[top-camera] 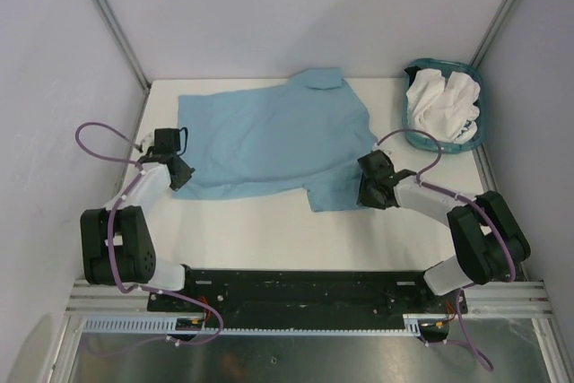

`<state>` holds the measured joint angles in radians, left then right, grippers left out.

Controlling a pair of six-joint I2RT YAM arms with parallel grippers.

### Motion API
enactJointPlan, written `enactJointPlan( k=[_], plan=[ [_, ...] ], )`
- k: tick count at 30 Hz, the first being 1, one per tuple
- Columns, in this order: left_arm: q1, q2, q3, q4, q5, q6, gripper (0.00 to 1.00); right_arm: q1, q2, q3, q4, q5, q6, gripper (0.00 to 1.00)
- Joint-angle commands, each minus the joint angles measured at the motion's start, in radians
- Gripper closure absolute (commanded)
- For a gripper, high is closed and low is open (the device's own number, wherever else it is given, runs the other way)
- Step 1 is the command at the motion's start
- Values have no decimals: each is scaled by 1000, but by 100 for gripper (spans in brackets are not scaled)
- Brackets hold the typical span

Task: Fold and stack the t-shirts
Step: Flatten out the tshirt

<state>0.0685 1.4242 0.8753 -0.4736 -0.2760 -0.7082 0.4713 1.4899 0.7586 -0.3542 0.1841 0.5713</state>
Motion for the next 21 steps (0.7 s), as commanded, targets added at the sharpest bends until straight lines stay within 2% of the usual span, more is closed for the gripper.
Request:
enactJointPlan(
  k=[1,3,6,8,15,21],
  plan=[
    [6,-35,-15,20,-5,-12,100,21,-8,-12,-9,48,36,61],
    [5,-39,-21,20,-5,-13,100,25,-9,-19,-6,48,40,66],
    [5,-53,-32,20,-9,-18,100,30,-27,-23,-26,49,46,90],
    [5,-66,-41,20,-12,-22,100,39,-71,-22,-64,49,48,98],
    [5,-152,-85,18,-27,-47,100,105,-356,-22,-274,16,91,100],
    [13,-249,-169,-7,-50,-109,100,212,-480,-23,-408,8,172,100]
  ],
)
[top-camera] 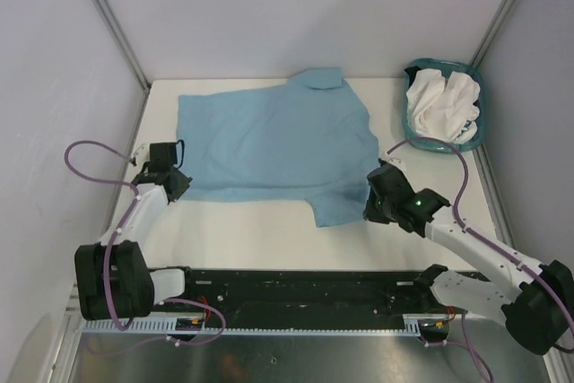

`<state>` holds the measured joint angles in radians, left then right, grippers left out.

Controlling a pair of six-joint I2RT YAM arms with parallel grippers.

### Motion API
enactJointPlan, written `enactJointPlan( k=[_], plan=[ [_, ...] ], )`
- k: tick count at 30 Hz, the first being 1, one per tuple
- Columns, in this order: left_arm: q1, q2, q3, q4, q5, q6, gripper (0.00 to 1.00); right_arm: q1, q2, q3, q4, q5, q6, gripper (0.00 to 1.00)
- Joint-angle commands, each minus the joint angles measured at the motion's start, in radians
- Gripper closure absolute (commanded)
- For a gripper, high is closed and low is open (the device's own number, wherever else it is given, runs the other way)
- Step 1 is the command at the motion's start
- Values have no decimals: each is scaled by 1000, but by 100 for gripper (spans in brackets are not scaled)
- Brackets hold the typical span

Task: Fold and stack the t-shirts
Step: Flatten out the tshirt

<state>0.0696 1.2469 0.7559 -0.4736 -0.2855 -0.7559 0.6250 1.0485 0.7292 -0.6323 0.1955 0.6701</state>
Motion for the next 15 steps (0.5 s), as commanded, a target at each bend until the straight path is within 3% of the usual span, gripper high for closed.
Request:
enactJointPlan(
  k=[1,8,15],
  plan=[
    [13,-85,-66,-14,-45,-78,99,79,-46,6,-136,-6,88,100],
    [36,-159,-171,-58,-123,-178,98,255,9,6,-99,3,173,100],
    [46,-134,-178,-64,-155,-186,100,276,75,19,-28,-5,153,100]
  ],
)
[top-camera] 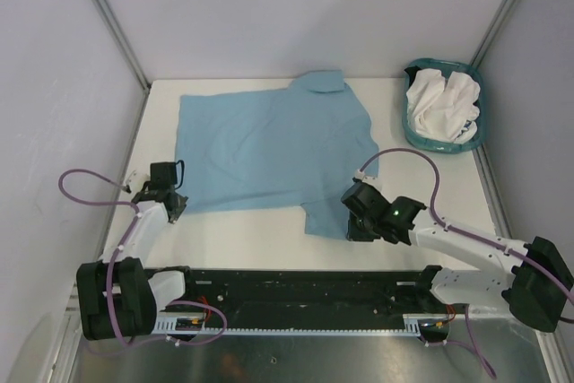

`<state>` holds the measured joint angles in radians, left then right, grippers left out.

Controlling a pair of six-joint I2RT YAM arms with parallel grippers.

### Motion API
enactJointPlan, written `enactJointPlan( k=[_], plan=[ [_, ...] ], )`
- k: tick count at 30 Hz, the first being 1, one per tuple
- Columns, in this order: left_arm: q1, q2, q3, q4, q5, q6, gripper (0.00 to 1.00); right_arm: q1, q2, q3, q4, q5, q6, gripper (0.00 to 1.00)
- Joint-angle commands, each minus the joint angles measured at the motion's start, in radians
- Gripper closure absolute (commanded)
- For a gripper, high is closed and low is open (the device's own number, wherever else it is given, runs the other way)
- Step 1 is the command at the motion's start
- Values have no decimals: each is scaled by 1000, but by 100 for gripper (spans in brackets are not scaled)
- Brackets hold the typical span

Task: Fold and stack the t-shirts
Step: Flatten out the tshirt

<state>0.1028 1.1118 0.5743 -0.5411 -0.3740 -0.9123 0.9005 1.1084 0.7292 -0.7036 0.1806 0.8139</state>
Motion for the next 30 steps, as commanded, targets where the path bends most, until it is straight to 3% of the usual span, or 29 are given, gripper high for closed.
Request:
enactJointPlan(
  k=[1,10,12,16,18,30],
  plan=[
    [14,6,8,4,-69,-25,100,-7,18,24,40,14,1,100],
    [17,23,42,4,-37,32,87,-90,-5,111,-14,26,-96,99],
    [17,10,29,4,-35,25,78,-82,-1,115,-25,20,-100,93],
    [16,-18,2,3,-33,12,62,-105,-27,113,-46,53,-113,64],
    [17,-27,-11,4,-32,6,60,-165,-31,101,-35,33,-137,60],
    [74,20,-49,28,-10,-2,63,-454,-28,-48,162,-127,-178,61]
  ],
)
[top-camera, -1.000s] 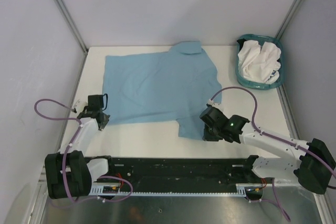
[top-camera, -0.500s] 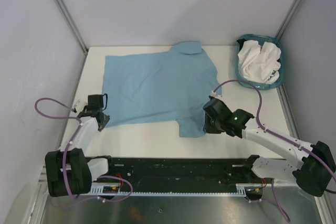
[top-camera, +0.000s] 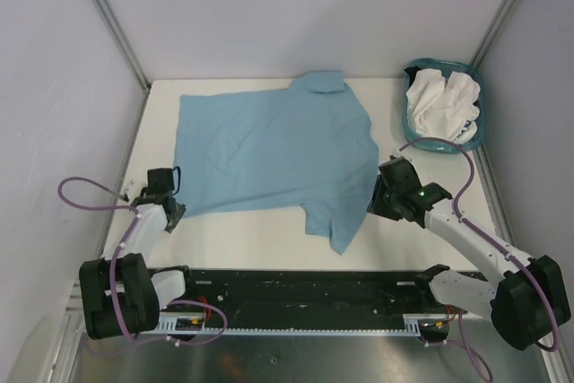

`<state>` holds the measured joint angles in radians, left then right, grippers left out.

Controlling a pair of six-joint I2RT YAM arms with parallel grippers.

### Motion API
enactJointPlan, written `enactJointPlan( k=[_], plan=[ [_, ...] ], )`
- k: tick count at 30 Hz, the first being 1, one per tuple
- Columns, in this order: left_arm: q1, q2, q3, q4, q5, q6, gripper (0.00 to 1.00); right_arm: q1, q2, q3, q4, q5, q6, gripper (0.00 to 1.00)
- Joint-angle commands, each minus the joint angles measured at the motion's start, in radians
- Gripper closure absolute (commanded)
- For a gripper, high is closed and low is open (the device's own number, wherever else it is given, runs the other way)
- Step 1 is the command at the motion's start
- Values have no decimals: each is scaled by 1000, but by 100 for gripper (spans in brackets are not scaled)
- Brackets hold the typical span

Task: Fold and stack the t-shirts
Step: Flatten out the tshirt, then grap the side of the flattened tshirt closest away from the robot with both arms

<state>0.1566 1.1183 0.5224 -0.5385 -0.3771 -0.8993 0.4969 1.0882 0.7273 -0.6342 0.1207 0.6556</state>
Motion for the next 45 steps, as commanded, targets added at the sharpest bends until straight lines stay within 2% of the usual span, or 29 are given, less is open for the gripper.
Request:
enactJointPlan(
  k=[1,9,17,22,27,29,39,45],
  plan=[
    [25,15,3,30,-9,-18,63,-63,-6,-56,106,-78,-22,61],
    [41,29,13,93,13,-19,62,-118,49,-91,188,-135,-49,62],
    [52,90,21,132,26,-7,68,-154,78,-101,234,-170,-70,63],
    [52,125,39,141,19,-8,77,-167,102,-112,258,-180,-85,63],
    [51,128,49,141,11,2,96,-182,143,-122,294,-188,-95,63],
    [53,116,50,139,6,14,99,-190,159,-123,313,-182,-94,63],
    [53,61,57,116,-8,51,100,-183,256,-121,417,-124,-66,64],
    [52,65,65,110,11,51,100,-128,250,-117,397,-8,-55,64]
  ],
)
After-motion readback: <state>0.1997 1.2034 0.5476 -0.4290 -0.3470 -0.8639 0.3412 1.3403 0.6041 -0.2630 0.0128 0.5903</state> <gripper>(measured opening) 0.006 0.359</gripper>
